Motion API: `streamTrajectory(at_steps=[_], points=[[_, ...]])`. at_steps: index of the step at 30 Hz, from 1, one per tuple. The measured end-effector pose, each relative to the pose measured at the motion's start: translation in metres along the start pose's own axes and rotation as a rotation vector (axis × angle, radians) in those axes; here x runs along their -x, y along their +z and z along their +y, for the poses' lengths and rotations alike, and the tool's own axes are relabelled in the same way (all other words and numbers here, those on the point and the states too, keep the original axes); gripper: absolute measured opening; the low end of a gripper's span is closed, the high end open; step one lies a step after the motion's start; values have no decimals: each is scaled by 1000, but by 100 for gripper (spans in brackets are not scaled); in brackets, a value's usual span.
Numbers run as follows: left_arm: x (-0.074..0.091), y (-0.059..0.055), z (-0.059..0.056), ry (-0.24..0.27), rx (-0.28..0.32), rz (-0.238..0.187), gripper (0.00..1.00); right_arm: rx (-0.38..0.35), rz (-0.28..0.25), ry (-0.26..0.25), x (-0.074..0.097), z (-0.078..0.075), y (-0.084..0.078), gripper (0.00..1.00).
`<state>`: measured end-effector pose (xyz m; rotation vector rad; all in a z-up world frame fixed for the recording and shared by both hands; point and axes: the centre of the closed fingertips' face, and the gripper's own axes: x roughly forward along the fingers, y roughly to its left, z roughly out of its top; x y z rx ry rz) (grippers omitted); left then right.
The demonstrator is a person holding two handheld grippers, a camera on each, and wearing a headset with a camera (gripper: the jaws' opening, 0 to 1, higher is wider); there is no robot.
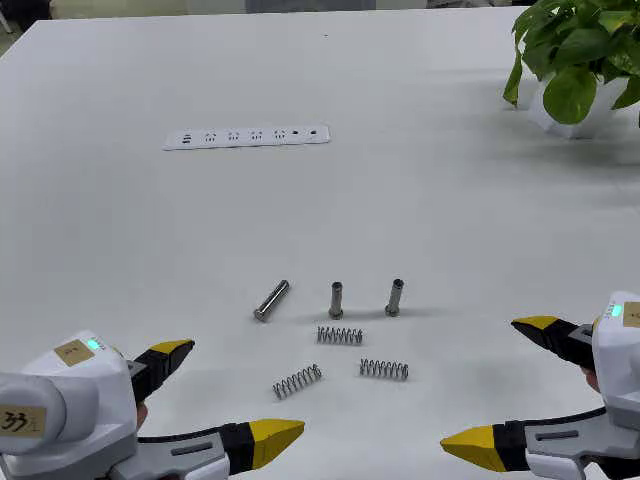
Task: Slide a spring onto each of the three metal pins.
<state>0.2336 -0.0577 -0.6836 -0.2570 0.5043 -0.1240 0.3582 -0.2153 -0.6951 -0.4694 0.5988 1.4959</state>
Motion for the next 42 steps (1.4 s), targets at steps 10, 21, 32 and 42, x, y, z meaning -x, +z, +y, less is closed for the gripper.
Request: streamTrajectory(at_steps=[10,21,32,42], points=[[-1,-4,1,-2,9,8,100,-2,-5,7,-4,3,-2,98],[-1,-7,-1,-4,20,16,100,-2,-2,11,-5,6,-6,98],[0,-8,-2,-3,24,25,96,-3,-8,13,-6,8,-5,98],[-2,-6,1,-4,12,48,97,-5,-9,16,-7,5,-5,98]])
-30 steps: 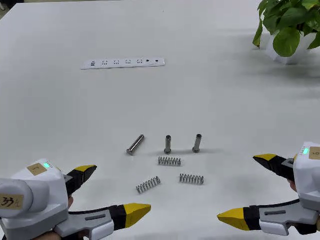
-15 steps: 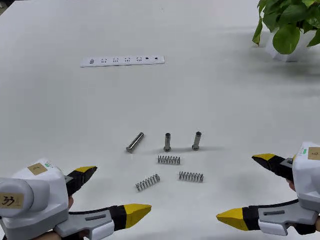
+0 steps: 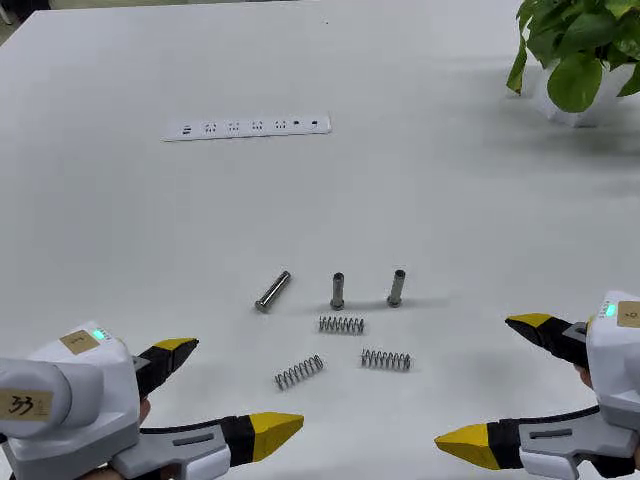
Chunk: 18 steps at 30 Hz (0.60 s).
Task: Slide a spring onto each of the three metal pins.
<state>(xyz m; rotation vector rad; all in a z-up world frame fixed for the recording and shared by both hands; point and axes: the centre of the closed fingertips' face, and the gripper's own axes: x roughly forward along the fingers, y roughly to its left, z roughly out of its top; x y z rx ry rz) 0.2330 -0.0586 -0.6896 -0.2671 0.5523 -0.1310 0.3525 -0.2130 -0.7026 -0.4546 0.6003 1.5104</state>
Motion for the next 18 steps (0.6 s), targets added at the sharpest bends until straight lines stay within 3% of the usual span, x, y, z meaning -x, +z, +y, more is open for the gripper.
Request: streamTrajectory(at_steps=[4,6,11,18], points=[[-3,4,2,-6,18,15,95,-2,-2,1,0,0,1,98],[-5,4,9,3,19,30,92,-10,-8,7,0,2,2,98],[-11,11,18,24,-35,76,89,-13,-11,14,-1,3,2,97],[-24,29,44,67,-60,93,77,-21,-16,15,-2,6,-1,97]])
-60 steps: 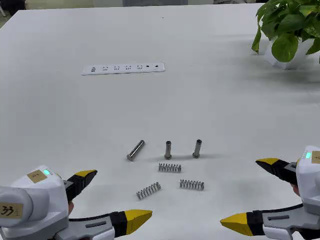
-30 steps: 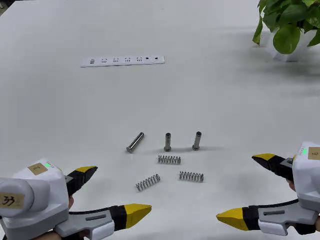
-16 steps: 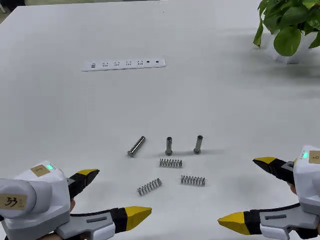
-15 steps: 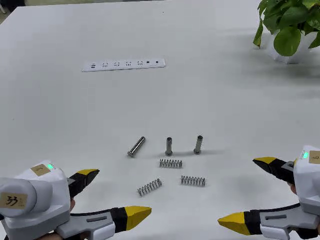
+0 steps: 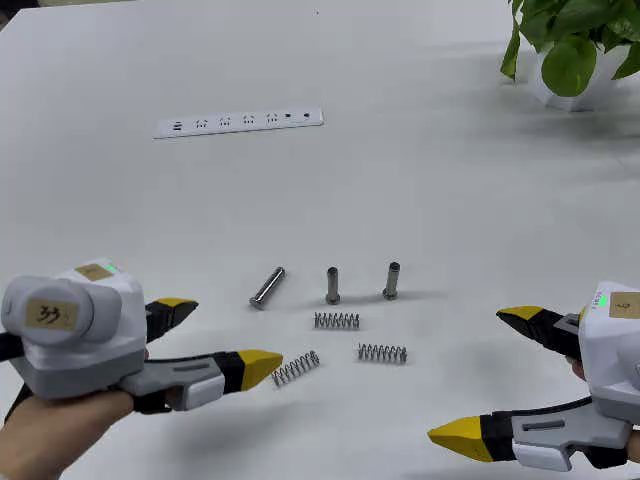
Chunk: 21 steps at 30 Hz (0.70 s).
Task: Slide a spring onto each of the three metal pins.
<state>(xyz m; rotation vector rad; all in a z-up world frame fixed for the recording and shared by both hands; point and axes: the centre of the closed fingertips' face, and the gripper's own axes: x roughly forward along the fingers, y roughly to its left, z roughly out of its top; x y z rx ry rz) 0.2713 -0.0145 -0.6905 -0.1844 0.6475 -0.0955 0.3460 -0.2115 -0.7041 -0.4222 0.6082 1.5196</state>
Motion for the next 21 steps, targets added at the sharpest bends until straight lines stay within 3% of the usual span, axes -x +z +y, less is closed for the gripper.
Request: streamTrajectory(at_steps=[5,9,15,19,21], points=[[-12,8,9,2,-14,25,69,-5,-2,-5,2,0,-2,96],[-21,9,13,-6,-61,84,64,-2,-3,-12,4,-1,-4,96],[-34,16,24,-17,-89,140,56,5,-29,-35,7,-4,0,94],[-43,18,24,-40,-75,165,52,6,-46,-43,8,-6,6,93],[-50,17,31,-38,-68,181,50,12,-49,-44,7,-8,9,93]])
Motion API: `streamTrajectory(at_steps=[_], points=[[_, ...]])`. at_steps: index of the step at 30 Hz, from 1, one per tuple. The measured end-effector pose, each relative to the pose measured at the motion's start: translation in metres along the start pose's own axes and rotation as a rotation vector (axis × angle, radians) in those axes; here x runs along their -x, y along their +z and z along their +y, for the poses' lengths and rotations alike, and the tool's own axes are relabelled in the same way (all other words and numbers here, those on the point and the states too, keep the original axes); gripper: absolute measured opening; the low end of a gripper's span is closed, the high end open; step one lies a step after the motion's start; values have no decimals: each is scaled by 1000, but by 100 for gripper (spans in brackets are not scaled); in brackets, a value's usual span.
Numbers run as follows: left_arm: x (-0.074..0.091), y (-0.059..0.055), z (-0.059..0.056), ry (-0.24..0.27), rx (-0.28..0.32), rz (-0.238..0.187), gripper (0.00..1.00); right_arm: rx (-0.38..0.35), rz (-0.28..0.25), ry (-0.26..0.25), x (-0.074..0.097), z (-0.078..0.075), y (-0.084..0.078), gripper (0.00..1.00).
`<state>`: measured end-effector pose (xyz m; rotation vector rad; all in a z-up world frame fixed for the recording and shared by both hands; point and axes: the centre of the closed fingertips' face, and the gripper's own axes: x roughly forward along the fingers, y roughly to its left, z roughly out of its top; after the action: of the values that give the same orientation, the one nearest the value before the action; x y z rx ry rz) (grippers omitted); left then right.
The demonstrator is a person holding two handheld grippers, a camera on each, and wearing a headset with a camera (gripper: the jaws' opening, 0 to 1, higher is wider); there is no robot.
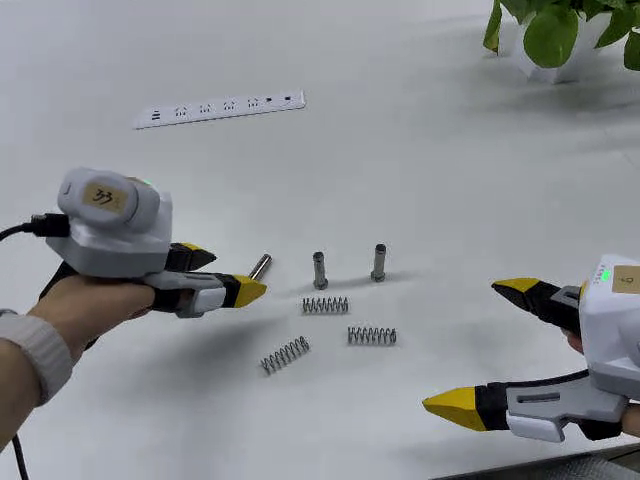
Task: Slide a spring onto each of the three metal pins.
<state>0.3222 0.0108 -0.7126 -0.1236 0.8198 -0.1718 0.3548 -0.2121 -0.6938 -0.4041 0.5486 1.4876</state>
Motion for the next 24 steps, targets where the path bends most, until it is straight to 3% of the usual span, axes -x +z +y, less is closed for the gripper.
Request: streamTrajectory(at_steps=[2,11,14,18,24], points=[[-6,0,2,-6,14,20,47,1,-3,1,-1,0,1,93],[-31,3,22,-2,-44,124,31,-7,2,7,-3,3,-4,93],[-37,7,21,-13,-47,138,24,-12,10,3,-2,1,-9,93],[-44,6,23,-4,-73,191,21,-20,7,-6,0,0,-10,93],[-48,5,17,10,-116,241,17,-25,3,-11,2,-3,-10,93]])
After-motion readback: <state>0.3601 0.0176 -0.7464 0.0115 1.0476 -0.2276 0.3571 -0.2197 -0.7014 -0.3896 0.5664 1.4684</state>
